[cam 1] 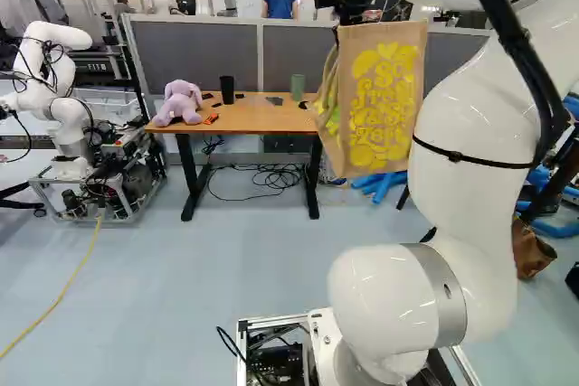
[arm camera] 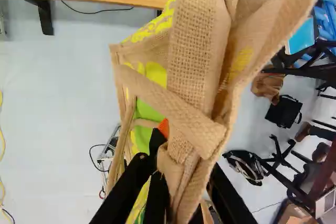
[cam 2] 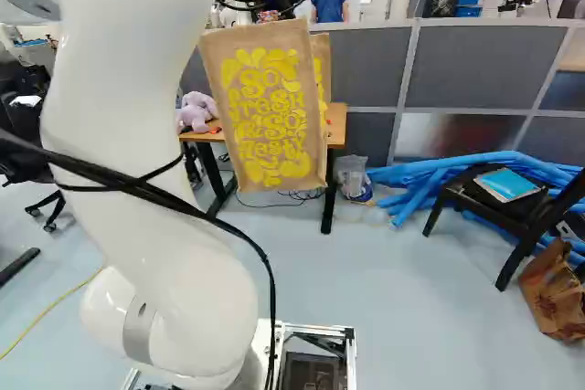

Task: Pick up the bag on the ground and place it on the table

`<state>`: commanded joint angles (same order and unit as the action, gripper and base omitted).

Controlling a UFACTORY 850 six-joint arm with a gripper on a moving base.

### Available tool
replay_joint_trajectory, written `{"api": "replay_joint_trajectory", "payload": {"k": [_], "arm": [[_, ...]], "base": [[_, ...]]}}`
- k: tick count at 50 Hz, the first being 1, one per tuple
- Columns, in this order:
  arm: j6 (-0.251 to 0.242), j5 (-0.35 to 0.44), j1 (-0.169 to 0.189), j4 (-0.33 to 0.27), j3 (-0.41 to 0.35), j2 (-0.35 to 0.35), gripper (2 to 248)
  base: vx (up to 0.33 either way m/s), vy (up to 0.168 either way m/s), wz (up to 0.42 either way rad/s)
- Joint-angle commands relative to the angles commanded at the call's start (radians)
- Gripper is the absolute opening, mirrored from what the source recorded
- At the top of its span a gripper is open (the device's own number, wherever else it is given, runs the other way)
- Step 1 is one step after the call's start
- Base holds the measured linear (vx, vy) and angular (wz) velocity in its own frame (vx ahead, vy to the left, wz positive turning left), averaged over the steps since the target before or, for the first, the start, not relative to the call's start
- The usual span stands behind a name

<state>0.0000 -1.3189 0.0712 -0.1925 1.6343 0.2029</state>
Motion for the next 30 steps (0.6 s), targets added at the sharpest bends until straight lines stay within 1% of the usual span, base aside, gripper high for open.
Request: {"api": "replay_joint_trajectory", "payload": {"k": [30], "arm": [[0.000,0.000,0.000,0.000,0.000,0.000,33]], "base": [[0.132,0.053,-0.018]]}}
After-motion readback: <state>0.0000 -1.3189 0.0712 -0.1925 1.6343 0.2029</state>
